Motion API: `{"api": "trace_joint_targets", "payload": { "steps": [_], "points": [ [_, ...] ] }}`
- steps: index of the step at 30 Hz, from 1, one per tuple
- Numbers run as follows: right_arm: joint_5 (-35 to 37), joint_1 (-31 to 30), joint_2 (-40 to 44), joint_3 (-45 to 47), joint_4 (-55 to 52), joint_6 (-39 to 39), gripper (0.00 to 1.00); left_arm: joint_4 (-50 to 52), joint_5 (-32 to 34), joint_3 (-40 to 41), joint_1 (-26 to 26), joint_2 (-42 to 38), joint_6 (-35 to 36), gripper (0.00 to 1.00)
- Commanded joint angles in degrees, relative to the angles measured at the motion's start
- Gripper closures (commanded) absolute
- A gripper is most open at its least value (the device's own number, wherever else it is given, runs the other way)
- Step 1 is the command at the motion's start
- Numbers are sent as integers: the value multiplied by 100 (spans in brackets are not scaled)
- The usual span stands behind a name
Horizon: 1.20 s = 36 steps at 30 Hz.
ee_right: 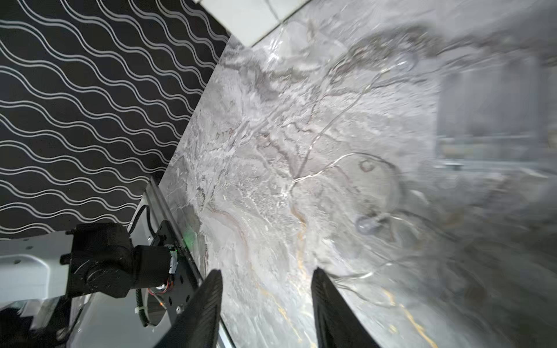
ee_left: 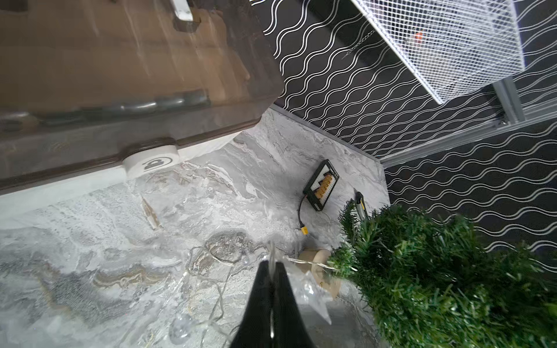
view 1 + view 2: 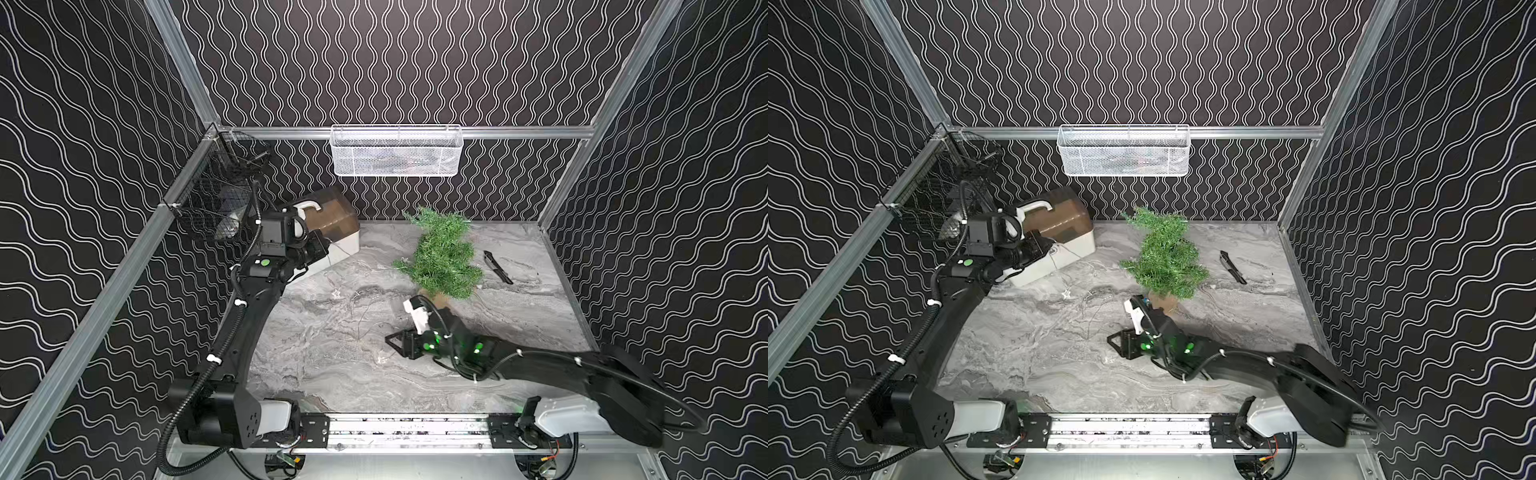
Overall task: Remove string lights from the small christmas tree
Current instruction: Remove the light string from the Christmas tree.
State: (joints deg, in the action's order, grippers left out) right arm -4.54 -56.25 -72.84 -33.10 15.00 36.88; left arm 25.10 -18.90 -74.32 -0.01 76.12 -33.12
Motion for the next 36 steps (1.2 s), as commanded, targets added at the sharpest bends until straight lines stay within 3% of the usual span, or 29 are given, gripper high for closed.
{"api": "trace_joint_targets", "payload": {
  "steps": [1,4,7,13,18,23,26,30,36],
  "points": [
    [858,142,740,534,-809,36,52,-237,-49,-137,10,-18,-31,100],
    [1308,406,1239,1128,-591,450,54,-125,23,-196,10,-19,33,100],
    [1469,557,1162,1507,184,1014,54,-53,-42,-148,10,-22,60,100],
    [1386,457,-330,1149,1507,1787,52,-217,-29,207,10,-101,-1,100],
    [2243,116,-1489,1015,2912,2674,52,-356,-9,397,10,-104,-82,100],
    [3210,-153,-2014,731,3263,3176,50,-413,-27,399,10,-75,-121,100],
    [3561,-176,-2120,590,3194,3100,50,-467,-36,397,10,-54,-141,100],
    [3448,-176,-1820,674,3095,2714,51,-516,-70,83,10,124,-228,100],
    [2926,-227,-106,637,1281,1640,51,-1001,-361,-739,-22,588,-808,100]
  ]
}}
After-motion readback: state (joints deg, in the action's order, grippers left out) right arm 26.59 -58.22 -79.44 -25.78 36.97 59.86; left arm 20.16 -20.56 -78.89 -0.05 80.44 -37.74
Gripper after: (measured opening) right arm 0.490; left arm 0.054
